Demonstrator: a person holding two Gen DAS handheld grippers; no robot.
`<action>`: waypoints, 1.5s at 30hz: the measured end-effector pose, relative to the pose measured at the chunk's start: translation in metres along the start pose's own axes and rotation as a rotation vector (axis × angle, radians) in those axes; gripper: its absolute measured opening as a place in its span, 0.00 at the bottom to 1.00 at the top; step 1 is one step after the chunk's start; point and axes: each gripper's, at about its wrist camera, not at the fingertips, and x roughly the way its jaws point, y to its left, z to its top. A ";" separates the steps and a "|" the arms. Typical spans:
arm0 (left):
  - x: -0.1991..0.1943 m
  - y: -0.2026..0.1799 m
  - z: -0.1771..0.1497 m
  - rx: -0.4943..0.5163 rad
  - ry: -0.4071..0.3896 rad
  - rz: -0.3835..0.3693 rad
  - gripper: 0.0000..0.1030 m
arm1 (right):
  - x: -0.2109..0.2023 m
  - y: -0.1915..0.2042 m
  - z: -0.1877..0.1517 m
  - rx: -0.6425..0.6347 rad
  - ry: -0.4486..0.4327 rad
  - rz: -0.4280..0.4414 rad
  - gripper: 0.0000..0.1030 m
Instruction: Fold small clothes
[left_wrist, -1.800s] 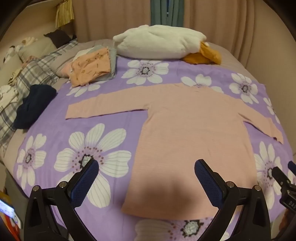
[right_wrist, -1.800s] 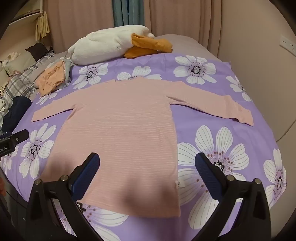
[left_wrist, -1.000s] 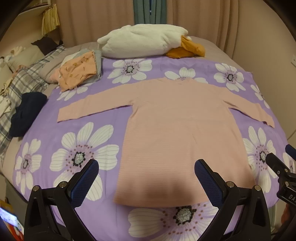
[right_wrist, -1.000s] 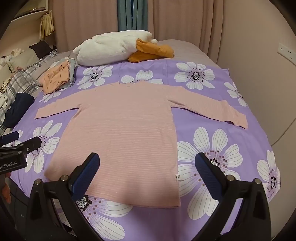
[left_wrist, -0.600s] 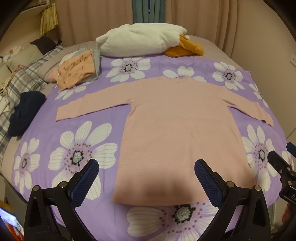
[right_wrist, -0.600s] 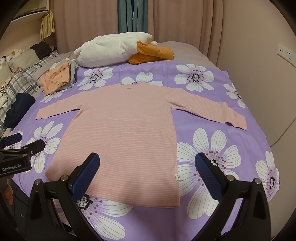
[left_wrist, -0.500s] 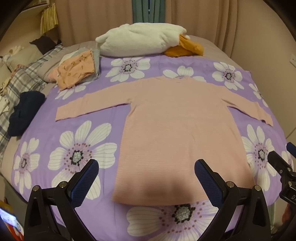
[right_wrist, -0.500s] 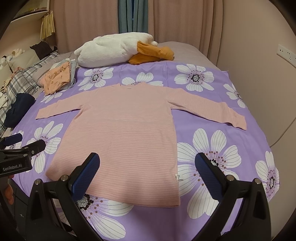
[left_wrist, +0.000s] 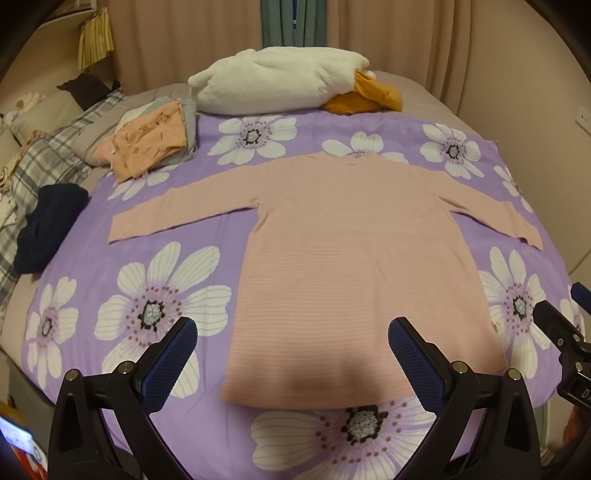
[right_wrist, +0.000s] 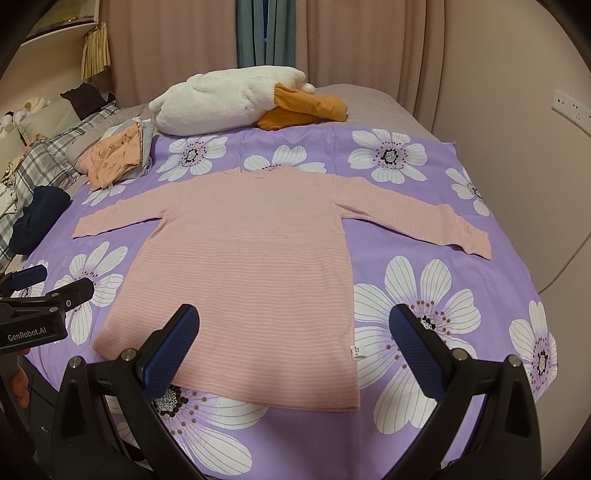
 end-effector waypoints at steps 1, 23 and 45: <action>0.000 0.000 0.000 0.001 0.000 0.000 0.99 | 0.000 0.000 0.000 0.001 -0.001 0.001 1.00; 0.000 -0.002 0.000 0.013 0.002 0.001 0.99 | -0.007 0.003 0.000 0.003 -0.010 0.003 1.00; 0.003 -0.006 0.000 0.024 0.005 0.004 0.99 | -0.002 0.002 -0.005 0.009 -0.007 0.007 1.00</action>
